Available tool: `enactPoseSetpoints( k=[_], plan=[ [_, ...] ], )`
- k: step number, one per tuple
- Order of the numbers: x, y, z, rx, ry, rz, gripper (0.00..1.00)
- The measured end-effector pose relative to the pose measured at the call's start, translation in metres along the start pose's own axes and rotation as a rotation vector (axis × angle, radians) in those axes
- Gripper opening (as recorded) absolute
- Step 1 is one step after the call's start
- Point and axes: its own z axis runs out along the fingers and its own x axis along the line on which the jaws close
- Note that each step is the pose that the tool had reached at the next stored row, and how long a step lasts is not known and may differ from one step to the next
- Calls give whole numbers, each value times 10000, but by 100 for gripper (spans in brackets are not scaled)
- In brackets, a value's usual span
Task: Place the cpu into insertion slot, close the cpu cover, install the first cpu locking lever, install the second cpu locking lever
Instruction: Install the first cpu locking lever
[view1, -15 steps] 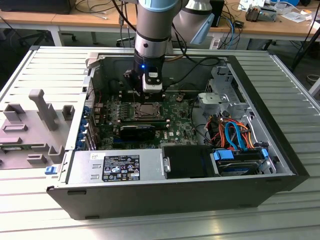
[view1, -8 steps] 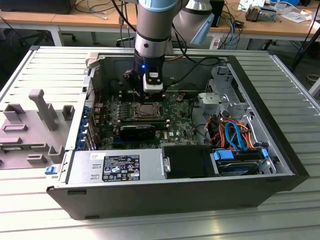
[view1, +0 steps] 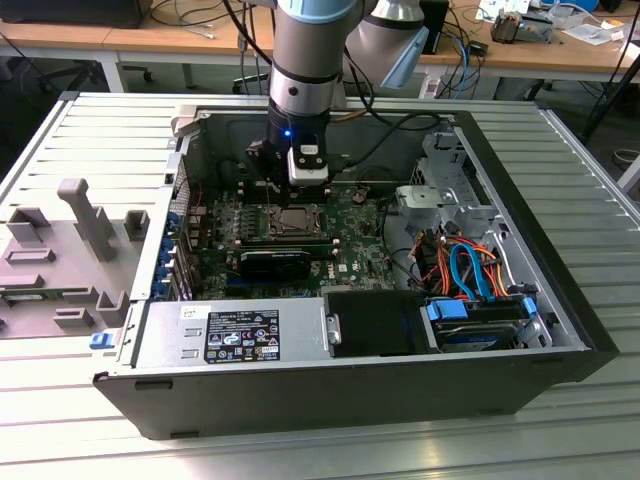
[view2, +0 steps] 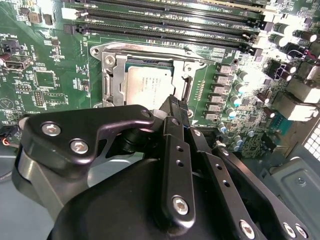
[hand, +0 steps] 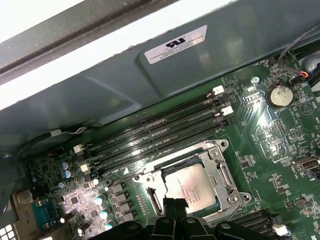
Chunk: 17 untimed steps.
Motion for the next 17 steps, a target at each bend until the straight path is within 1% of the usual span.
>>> enactPoseSetpoints(
  k=[17],
  plan=[
    [0, 0, 0, 53, 1, -503, 11]
  ],
)
